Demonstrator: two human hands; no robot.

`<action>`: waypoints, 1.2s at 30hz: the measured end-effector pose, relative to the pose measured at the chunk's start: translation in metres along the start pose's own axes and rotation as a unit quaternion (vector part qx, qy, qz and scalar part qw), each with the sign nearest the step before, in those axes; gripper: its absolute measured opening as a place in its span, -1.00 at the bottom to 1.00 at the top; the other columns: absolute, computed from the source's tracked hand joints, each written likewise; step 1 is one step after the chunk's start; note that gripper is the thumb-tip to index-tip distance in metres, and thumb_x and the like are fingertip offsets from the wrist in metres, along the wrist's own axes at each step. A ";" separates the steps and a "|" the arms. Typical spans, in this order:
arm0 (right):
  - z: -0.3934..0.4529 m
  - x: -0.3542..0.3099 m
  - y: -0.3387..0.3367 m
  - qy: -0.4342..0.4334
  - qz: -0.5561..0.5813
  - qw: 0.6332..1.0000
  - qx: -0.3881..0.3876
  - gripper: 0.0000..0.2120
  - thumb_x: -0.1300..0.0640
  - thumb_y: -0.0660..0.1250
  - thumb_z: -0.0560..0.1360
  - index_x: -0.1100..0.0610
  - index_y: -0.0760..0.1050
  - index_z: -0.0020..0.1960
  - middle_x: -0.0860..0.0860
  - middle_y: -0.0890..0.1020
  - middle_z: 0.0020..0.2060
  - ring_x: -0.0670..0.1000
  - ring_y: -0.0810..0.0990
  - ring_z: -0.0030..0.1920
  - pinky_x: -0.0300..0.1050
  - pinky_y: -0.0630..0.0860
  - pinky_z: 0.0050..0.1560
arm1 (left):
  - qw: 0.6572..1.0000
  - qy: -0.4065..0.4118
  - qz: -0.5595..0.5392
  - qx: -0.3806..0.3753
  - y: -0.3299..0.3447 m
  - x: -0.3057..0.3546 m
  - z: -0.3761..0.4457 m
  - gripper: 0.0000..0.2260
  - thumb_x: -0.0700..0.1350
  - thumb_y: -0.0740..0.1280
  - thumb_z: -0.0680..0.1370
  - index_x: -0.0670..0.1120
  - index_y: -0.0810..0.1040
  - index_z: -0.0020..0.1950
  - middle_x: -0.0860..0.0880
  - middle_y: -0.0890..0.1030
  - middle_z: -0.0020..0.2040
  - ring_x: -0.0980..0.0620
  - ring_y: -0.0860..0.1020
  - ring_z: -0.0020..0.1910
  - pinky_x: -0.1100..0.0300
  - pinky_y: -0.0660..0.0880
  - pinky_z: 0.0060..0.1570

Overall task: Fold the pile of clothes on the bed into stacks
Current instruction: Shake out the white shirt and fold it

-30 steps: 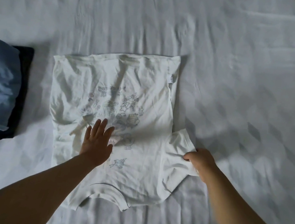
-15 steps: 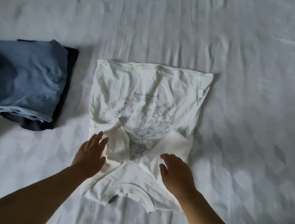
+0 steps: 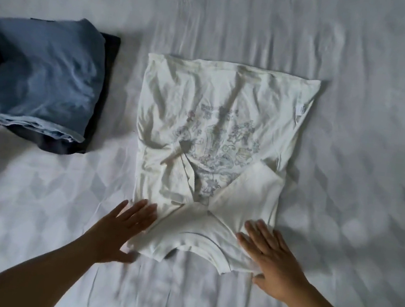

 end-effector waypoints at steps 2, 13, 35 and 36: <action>0.000 -0.003 -0.006 0.015 0.008 0.998 0.062 -0.31 0.04 0.28 0.30 0.01 0.30 0.44 0.06 0.35 0.43 0.16 0.23 0.44 0.11 0.22 0.30 | 1.000 -0.017 0.013 0.006 0.002 0.000 0.000 -0.24 0.29 0.19 0.38 -0.06 0.22 0.49 -0.09 0.27 0.49 -0.10 0.17 0.48 -0.13 0.17 0.34; 0.020 0.076 -0.120 0.205 0.278 0.909 0.234 -0.85 0.26 0.32 0.48 0.15 0.64 -0.01 0.03 0.70 -0.13 0.07 0.63 -0.09 -0.18 0.42 -0.13 | 0.910 -0.229 -0.301 0.170 -0.113 -0.067 0.030 -0.62 0.14 0.08 0.56 -0.05 0.55 0.11 -0.03 0.64 -0.01 -0.08 0.58 -0.01 0.13 0.44 -0.05; 0.187 0.143 -0.243 0.174 0.027 0.921 0.347 -0.45 -0.11 0.09 0.48 0.12 0.36 0.38 0.26 0.35 0.39 0.33 0.31 0.38 0.22 0.27 0.29 | 0.963 -0.116 0.018 0.244 -0.216 -0.121 0.248 -0.41 0.24 -0.09 0.60 -0.12 0.27 0.46 -0.18 0.27 0.47 -0.15 0.11 0.48 -0.06 0.01 0.39; 0.193 0.132 -0.228 0.143 0.009 0.934 0.326 -0.46 -0.14 0.08 0.50 0.06 0.32 0.41 0.20 0.29 0.44 0.28 0.23 0.43 0.23 0.19 0.32 | 0.972 -0.087 0.047 0.213 -0.202 -0.111 0.255 -0.39 0.28 -0.11 0.58 -0.08 0.23 0.47 -0.16 0.25 0.49 -0.15 0.09 0.49 -0.09 0.02 0.39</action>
Point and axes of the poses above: each hand's wrist, its own z-axis towards the middle knuckle, its own y-axis out of the palm, x = y × z, the point moved 9 cm from there along z, towards the middle knuckle
